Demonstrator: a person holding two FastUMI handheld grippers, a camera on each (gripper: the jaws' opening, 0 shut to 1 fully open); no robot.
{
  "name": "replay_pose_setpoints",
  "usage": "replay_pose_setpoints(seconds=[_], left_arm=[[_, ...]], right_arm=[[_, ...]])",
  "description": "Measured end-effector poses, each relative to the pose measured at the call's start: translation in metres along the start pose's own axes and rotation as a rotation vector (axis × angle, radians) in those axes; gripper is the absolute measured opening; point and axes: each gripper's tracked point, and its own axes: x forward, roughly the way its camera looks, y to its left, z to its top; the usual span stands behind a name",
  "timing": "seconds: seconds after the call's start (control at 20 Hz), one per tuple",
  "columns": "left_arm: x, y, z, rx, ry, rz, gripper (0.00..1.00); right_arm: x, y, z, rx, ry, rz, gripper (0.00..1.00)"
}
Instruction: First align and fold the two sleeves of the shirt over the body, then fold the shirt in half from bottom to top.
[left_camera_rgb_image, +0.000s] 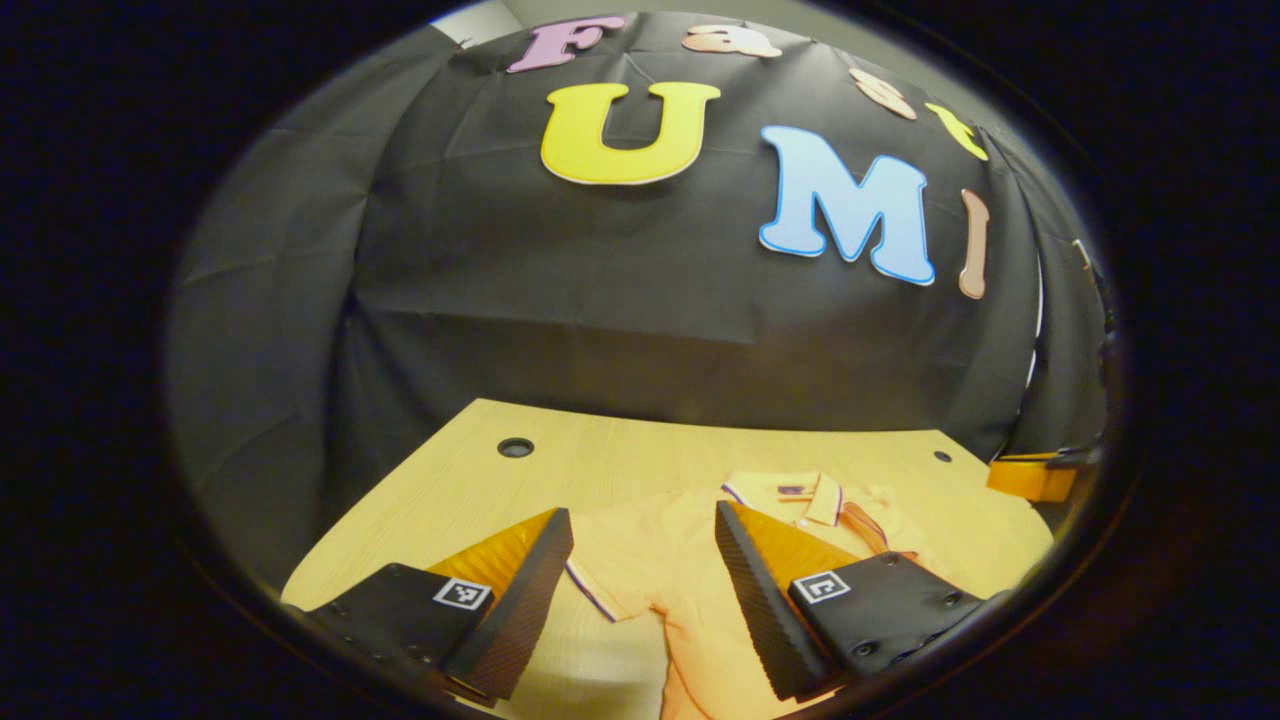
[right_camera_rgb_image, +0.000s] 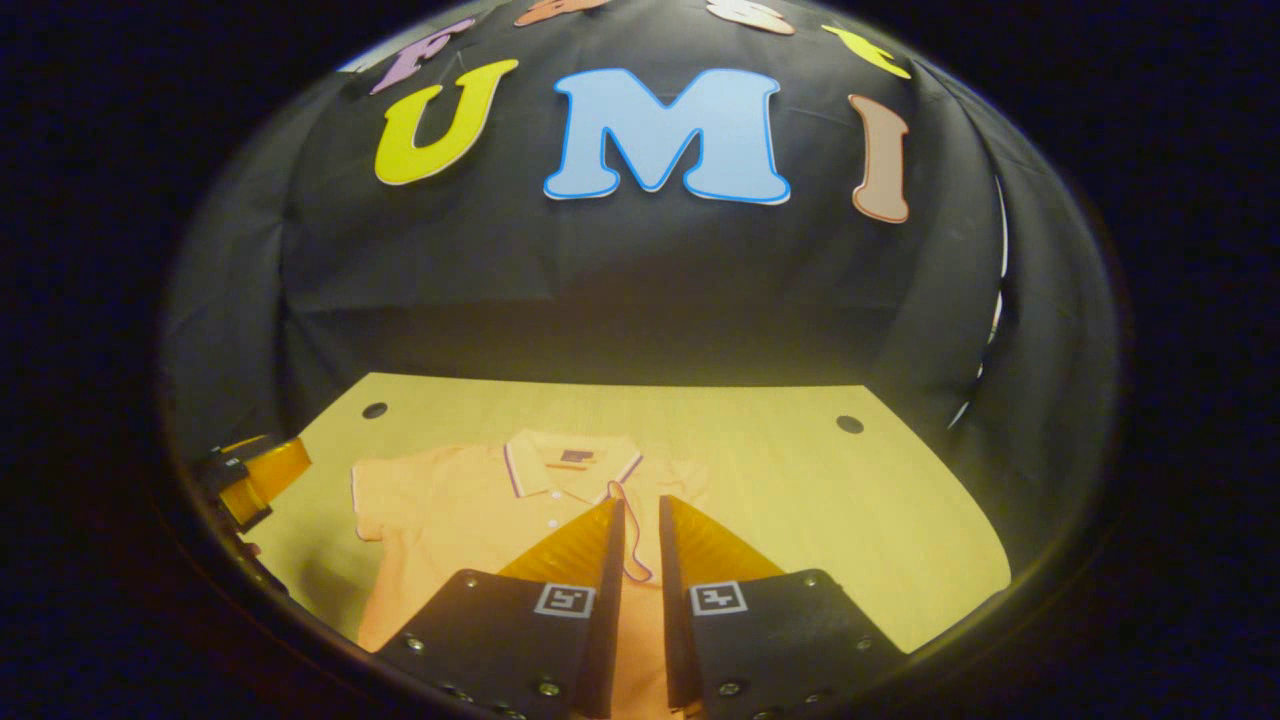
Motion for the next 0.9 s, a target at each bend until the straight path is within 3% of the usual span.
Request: replay_pose_setpoints(seconds=[0.05, 0.1, 0.15, 0.3, 0.4, 0.5, 0.55, 0.9], left_arm=[[0.009, 0.004, -0.006, -0.001, 0.018, 0.006, 0.94], [0.017, 0.009, -0.011, -0.010, 0.030, 0.014, 0.94], [0.026, 0.014, -0.016, -0.020, 0.043, 0.021, 0.94], [0.052, 0.033, -0.030, -0.039, 0.074, 0.068, 0.94], [0.070, 0.047, -0.044, -0.044, 0.100, 0.106, 0.95], [0.084, 0.058, -0.056, -0.048, 0.126, 0.133, 0.94], [0.092, 0.062, -0.062, -0.046, 0.137, 0.145, 0.94], [0.128, 0.073, -0.094, -0.041, 0.223, 0.154, 0.95]], right_arm=[[-0.008, 0.004, 0.000, 0.026, -0.007, 0.011, 0.22], [-0.016, 0.007, 0.001, 0.041, -0.002, 0.008, 0.36], [-0.022, 0.005, 0.000, 0.048, -0.001, 0.003, 0.58], [-0.043, 0.008, 0.003, 0.045, -0.005, -0.001, 0.58], [-0.058, 0.010, 0.001, 0.028, -0.005, 0.001, 0.74], [-0.073, 0.013, 0.000, 0.009, -0.005, 0.013, 0.80], [-0.081, 0.012, 0.000, -0.003, -0.007, 0.013, 0.95], [-0.116, 0.008, -0.006, 0.000, -0.011, 0.000, 0.94]])
